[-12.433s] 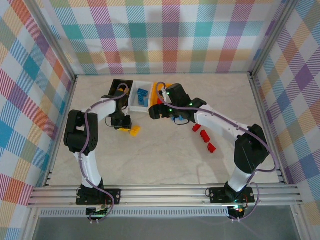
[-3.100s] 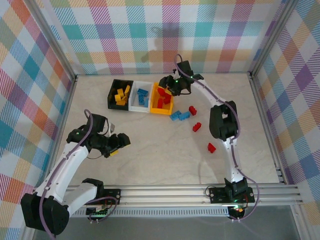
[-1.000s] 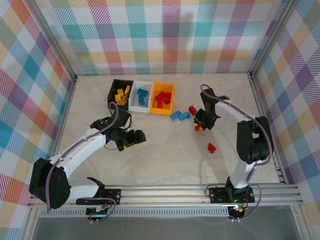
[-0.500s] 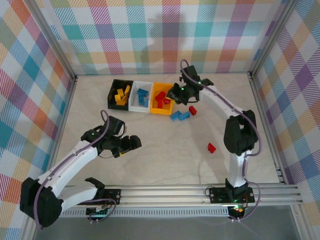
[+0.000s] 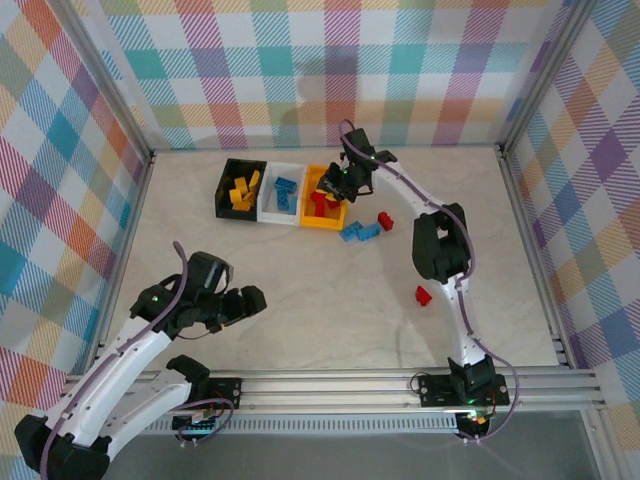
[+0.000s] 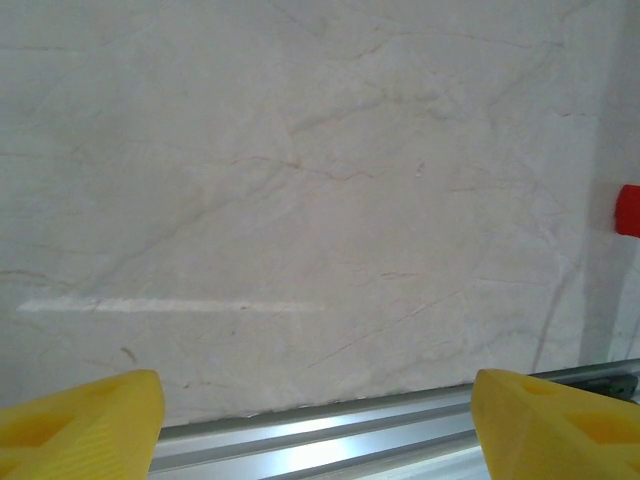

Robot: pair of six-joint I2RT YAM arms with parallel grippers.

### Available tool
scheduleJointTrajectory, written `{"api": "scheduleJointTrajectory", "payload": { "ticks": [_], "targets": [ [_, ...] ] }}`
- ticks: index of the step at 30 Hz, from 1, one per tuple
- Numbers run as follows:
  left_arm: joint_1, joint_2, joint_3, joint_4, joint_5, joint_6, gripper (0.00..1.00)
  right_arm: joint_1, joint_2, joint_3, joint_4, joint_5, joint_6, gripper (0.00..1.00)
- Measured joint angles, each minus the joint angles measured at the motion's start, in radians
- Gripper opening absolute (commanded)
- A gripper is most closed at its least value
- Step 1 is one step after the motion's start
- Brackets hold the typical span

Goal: Sort the legos into containers by color

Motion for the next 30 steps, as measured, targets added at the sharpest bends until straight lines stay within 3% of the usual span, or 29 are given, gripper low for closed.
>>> {"api": "scheduleJointTrajectory", "payload": {
  "ticks": [15, 26, 28, 29, 30],
  "targets": [
    [0.000, 0.048, -0.012, -0.011, -0.009, 0.000, 0.83, 0.005, 0.023, 0.043, -0.023, -0.011, -0.012, 0.49],
    [0.000, 0.084, -0.002, 0.018, -0.010, -0.001, 0.87, 0.008, -0.063, 0.044, -0.077, 0.007, -0.215, 0.61],
    [0.000, 0.063, -0.002, 0.020, -0.010, -0.001, 0.89, 0.011, -0.135, 0.002, -0.083, 0.034, -0.287, 0.70],
    [0.000, 0.049, -0.002, 0.023, -0.010, -0.001, 0.90, 0.013, -0.187, -0.033, -0.085, 0.051, -0.328, 0.97],
    [0.000, 0.039, -0.002, 0.024, -0.010, -0.001, 0.90, 0.013, -0.229, -0.062, -0.087, 0.064, -0.362, 1.00]
  ]
}}
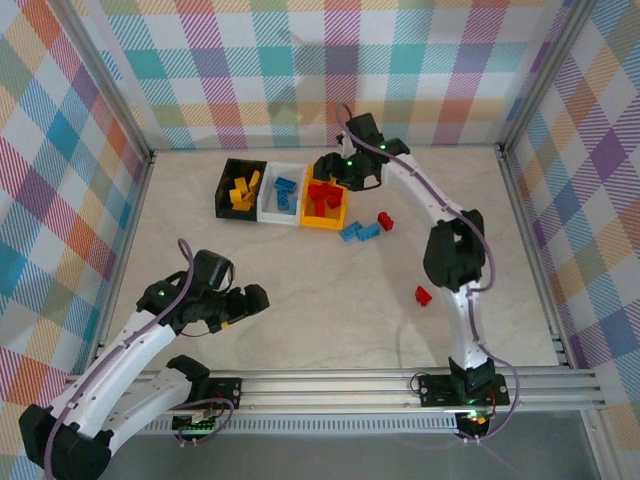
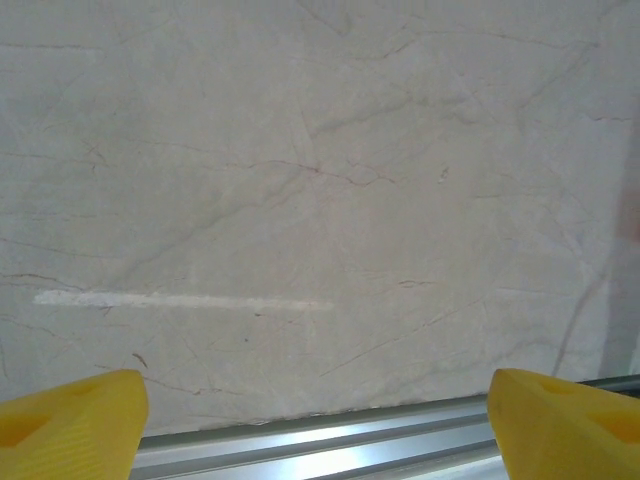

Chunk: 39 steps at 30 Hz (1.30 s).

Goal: Sort the legos into containers by color

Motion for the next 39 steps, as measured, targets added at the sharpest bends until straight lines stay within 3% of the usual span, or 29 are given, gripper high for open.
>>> {"api": "scheduleJointTrajectory", "payload": {
  "ticks": [6, 11, 16, 24, 33, 35, 39],
  "targets": [
    [0.000, -0.045, -0.012, 0.022, -0.007, -0.001, 0.92, -0.011, -0.352, -0.270, 0.013, 0.092, -0.125, 1.00],
    [0.000, -0.032, -0.017, 0.050, -0.015, -0.001, 0.93, -0.108, -0.577, -0.494, -0.007, 0.026, -0.121, 1.00],
    [0.000, -0.001, -0.017, 0.085, -0.018, 0.001, 0.93, -0.161, -0.586, -0.521, -0.196, 0.013, -0.134, 1.00],
    [0.000, 0.039, -0.073, 0.164, -0.014, -0.008, 0.94, -0.151, -0.683, -0.801, -0.417, 0.053, -0.139, 0.99],
    [0.000, 0.090, -0.078, 0.204, -0.008, -0.018, 0.94, -0.154, -0.719, -1.007, -0.407, 0.122, -0.089, 0.93],
    [0.000, 0.098, -0.078, 0.205, -0.005, -0.018, 0.94, -0.161, -0.701, -1.026, -0.387, 0.132, -0.087, 0.87],
    [0.000, 0.108, -0.062, 0.194, -0.003, -0.011, 0.95, -0.171, -0.624, -1.026, -0.352, 0.149, -0.098, 0.87]
  ]
}}
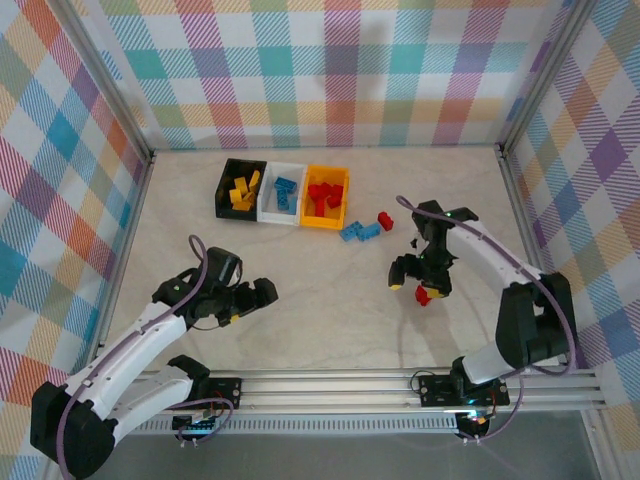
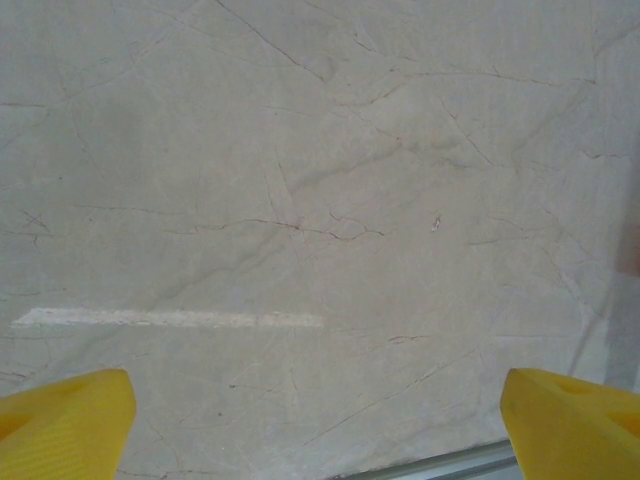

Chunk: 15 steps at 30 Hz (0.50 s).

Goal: Sort the legos into containers by color

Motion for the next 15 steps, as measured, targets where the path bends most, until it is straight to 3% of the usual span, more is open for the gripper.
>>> {"api": "scheduleJointTrajectory", "payload": {
  "ticks": [5, 15],
  "targets": [
    [0.000, 0.014, 0.016, 0.000, -0.003, 0.014, 0.95, 0.000, 0.122, 0.001, 0.028, 0.040, -0.027, 0.87],
    [0.000, 0.031, 0.004, 0.010, -0.003, 0.010, 0.95, -0.012, 0.164, 0.026, 0.045, 0.107, -0.079, 0.85]
  ]
}}
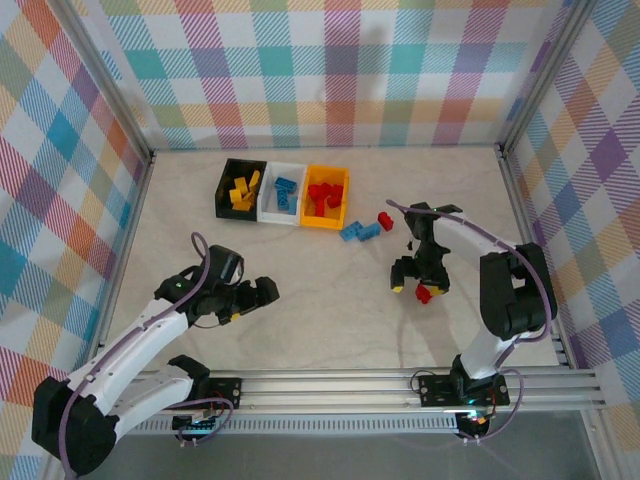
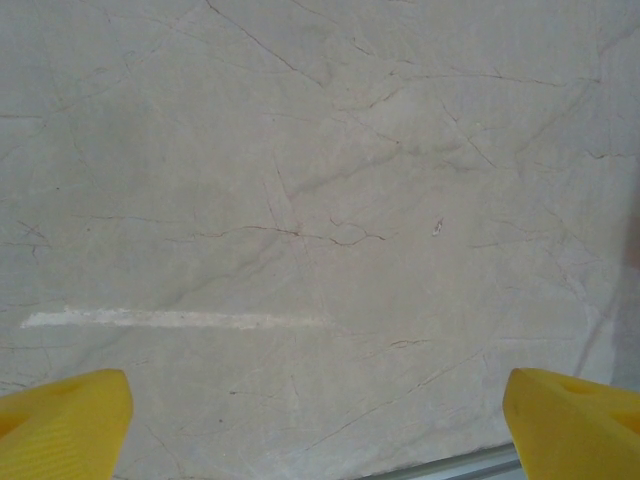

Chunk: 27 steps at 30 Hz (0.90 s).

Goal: Sort the legos into containers by color

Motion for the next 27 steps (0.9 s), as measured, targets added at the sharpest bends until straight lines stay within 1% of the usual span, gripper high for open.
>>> {"api": "scheduleJointTrajectory", "payload": {
  "ticks": [6, 10, 14, 16, 19, 23, 26, 27],
  "targets": [
    [0.000, 0.039, 0.000, 0.024, 0.000, -0.018, 0.96, -0.024, 0.016, 0.008, 0.006, 0.015, -0.014, 0.84],
    [0.000, 0.054, 0.000, 0.031, 0.001, -0.022, 0.96, -0.039, 0.056, 0.008, 0.020, 0.023, -0.030, 0.84],
    [0.000, 0.065, 0.000, 0.048, 0.000, -0.025, 0.96, -0.047, 0.066, 0.008, 0.029, 0.023, -0.043, 0.80],
    [0.000, 0.068, 0.000, 0.051, 0.000, -0.027, 0.96, -0.048, 0.068, 0.008, 0.029, 0.021, -0.049, 0.75],
    [0.000, 0.069, 0.000, 0.052, 0.000, -0.034, 0.96, -0.049, 0.079, 0.007, 0.035, 0.014, -0.053, 0.63],
    [0.000, 0.069, -0.003, 0.059, 0.000, -0.049, 0.96, -0.051, 0.094, -0.006, 0.055, 0.007, -0.051, 0.54],
    [0.000, 0.069, -0.007, 0.064, 0.000, -0.051, 0.96, -0.052, 0.101, -0.018, 0.060, 0.007, -0.048, 0.44],
    [0.000, 0.068, -0.007, 0.066, 0.000, -0.052, 0.96, -0.052, 0.102, -0.020, 0.060, 0.007, -0.048, 0.43]
  ]
}}
